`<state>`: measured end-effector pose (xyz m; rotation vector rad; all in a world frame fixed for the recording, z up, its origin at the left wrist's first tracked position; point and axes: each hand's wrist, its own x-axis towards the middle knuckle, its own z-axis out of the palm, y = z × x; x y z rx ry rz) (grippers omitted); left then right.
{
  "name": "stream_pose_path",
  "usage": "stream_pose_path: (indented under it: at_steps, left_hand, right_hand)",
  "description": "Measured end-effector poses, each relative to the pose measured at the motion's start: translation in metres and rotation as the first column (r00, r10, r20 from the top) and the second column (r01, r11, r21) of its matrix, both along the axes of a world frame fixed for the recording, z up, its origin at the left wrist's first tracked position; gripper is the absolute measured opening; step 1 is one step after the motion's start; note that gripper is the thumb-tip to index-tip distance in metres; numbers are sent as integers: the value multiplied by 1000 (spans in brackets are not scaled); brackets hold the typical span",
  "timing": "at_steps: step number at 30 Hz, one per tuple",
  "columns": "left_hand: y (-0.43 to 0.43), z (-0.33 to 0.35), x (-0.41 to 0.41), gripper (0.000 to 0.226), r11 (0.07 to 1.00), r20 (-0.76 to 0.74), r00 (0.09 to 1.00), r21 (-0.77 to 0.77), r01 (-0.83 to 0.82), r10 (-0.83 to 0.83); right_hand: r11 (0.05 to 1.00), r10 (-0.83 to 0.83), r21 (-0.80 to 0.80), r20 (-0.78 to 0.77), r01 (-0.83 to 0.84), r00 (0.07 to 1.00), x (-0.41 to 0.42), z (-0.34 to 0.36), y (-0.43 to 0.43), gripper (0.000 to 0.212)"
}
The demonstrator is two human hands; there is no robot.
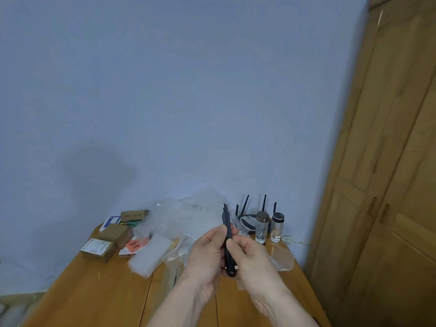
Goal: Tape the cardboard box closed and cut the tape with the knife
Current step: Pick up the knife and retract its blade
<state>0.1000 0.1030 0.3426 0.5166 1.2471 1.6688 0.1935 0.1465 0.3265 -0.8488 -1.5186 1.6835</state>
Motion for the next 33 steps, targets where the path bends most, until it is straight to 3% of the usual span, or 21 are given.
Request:
stream_pose_path:
  at_steps: [12,18,25,33]
  left_hand:
    - [-37,-7,-14,29,1000,20,1000,-1,-6,6]
    - [-59,-20,-32,36,998,-102,994,-58,-31,25]
    - [-70,-31,-52,37,998,-96,995,-60,-1,-5]
    - [-67,-37,-50,35,995,-28,998,-89,50,-53]
  right_hand:
    - [999,53,11,-6,-53,999,-9,-10,-39,26]
    - [997,26,-72,26,-24,999,-23,-15,-65,28]
    - [995,-72,-57,136,80,988,-37,-11,-88,19]
    - [987,-158,26,280,157,947,-35,-21,-88,27]
